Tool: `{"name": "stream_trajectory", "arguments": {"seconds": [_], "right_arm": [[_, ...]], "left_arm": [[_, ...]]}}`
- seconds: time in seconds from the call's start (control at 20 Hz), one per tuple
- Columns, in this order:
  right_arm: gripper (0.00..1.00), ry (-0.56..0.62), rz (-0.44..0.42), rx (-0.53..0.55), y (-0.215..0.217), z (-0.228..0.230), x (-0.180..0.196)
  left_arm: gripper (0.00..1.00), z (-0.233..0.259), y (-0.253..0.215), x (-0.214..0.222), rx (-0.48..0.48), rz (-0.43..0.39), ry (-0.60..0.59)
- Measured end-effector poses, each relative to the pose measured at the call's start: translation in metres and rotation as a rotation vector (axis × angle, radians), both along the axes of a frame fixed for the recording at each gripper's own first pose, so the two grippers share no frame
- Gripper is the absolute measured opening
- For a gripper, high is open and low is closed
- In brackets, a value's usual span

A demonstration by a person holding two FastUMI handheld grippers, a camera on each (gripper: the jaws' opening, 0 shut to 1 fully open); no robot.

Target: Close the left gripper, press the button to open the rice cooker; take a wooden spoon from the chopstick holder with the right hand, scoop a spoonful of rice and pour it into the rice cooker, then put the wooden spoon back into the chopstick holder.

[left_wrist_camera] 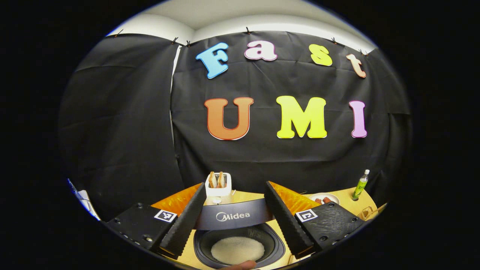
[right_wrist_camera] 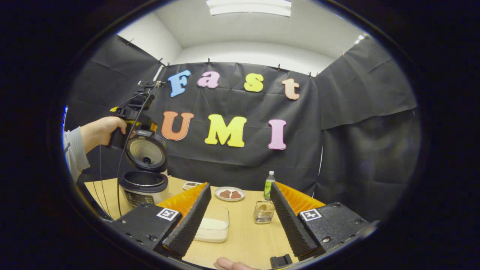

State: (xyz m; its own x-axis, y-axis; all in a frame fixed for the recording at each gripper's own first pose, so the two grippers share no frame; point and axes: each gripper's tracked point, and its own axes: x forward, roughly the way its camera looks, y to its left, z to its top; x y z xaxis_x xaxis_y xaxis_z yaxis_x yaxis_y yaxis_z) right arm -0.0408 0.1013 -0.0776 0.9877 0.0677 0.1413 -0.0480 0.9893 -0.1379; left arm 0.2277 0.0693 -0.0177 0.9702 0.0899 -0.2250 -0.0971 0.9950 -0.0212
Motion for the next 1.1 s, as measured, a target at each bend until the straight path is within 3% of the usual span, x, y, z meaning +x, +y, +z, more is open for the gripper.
{"name": "stream_trajectory", "arguments": {"seconds": [0.2, 0.55, 1.1], "right_arm": [[1.00, -0.015, 0.005, -0.005, 0.002, 0.006, -0.009], [1.00, -0.012, -0.012, 0.028, -0.008, 0.011, -0.012], [1.00, -0.048, 0.003, 0.028, 0.000, 0.025, -0.024]], "left_arm": [[0.99, -0.037, -0.014, -0.021, -0.060, -0.039, 0.086], [0.98, -0.092, -0.029, -0.056, -0.074, -0.050, 0.167], [0.96, -0.155, -0.039, -0.087, -0.028, -0.074, 0.258]]}}
